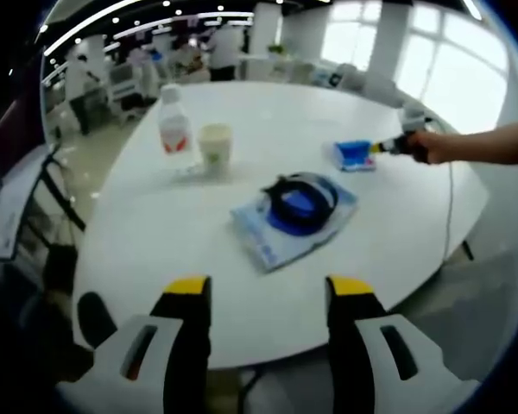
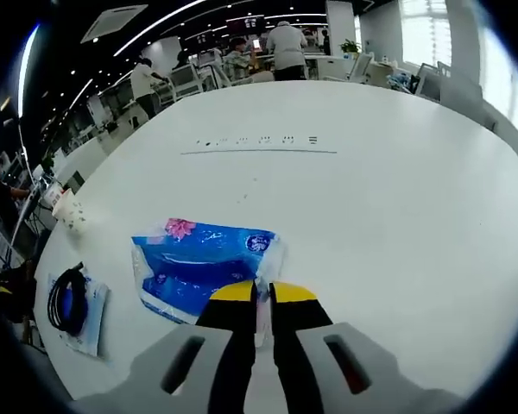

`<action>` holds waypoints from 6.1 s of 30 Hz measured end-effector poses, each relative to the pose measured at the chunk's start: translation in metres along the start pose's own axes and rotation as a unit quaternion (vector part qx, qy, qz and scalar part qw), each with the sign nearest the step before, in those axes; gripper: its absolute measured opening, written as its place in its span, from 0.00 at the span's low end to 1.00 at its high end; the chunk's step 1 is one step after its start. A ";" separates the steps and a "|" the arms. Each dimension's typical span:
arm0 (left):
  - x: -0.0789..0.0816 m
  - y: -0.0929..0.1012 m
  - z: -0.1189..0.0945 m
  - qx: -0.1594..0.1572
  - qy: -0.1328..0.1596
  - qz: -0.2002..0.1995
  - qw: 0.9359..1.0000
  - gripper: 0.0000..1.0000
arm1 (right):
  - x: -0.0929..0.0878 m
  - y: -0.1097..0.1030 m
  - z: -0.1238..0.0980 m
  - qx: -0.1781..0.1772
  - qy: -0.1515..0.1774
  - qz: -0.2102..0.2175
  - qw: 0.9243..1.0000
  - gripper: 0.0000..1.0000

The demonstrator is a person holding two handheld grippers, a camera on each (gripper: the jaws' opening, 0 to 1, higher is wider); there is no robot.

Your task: Arrange the tabletop items into an orderly group along one side of the table until the central work area is clear of visible clutter.

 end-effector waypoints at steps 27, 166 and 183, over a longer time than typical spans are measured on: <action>0.005 0.004 -0.002 -0.012 0.017 0.005 1.000 0.51 | -0.051 -0.063 -0.042 0.031 -0.005 -0.014 0.999 0.38; 0.006 0.017 0.000 -0.062 0.021 0.019 0.998 0.55 | -0.039 -0.230 0.015 0.123 -0.051 -0.122 0.984 0.05; 0.006 0.017 0.000 -0.063 0.021 0.017 0.998 0.54 | -0.017 -0.242 -0.024 0.143 0.015 -0.150 0.978 0.02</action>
Point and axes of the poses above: the point that each gripper's makers call its tool centre point, and the gripper's own axes: z roughly forward along the fingers, y roughly to its right, x roughly out of its top, the point moved 4 cm from there along -z, roughly backward along the fingers, and after that the axes turned 7 degrees about -y, right-handed, at the moved point
